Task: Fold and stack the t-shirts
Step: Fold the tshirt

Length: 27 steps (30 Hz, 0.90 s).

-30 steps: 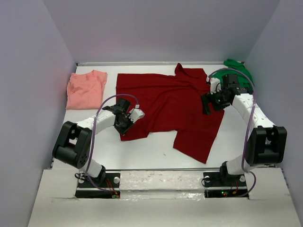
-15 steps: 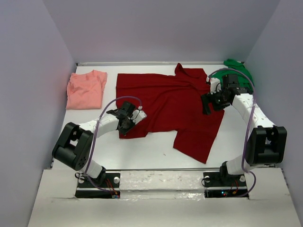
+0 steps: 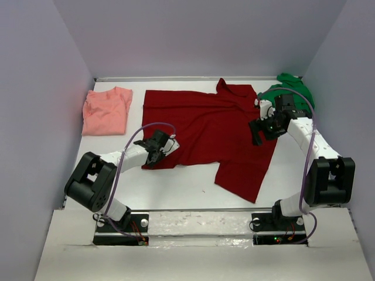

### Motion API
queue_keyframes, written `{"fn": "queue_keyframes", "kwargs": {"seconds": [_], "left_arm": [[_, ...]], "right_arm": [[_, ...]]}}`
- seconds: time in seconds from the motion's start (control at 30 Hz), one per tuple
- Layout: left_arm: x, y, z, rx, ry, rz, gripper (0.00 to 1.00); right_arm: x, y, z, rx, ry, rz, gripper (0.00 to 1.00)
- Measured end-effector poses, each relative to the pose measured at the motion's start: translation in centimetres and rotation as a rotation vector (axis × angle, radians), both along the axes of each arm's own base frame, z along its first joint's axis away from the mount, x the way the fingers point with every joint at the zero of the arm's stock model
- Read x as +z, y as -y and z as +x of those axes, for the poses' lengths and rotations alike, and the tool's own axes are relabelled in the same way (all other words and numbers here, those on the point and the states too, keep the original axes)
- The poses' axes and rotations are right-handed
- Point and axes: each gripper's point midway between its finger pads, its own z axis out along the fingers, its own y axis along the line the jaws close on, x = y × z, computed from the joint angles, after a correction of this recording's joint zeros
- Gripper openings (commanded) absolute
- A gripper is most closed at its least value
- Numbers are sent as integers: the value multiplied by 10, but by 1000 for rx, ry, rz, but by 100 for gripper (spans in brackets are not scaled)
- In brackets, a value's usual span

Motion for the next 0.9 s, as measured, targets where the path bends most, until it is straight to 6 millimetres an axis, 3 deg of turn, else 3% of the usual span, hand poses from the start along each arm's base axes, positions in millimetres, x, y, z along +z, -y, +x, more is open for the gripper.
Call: {"fn": "queue_keyframes", "kwargs": {"seconds": [0.53, 0.9], "left_arm": [[-1, -22, -18, -4, -24, 81, 0], [-1, -37, -20, 9, -5, 157, 0]], "right_arm": [[-10, 8, -15, 10, -26, -48, 95], [-18, 9, -24, 16, -57, -51, 95]]}}
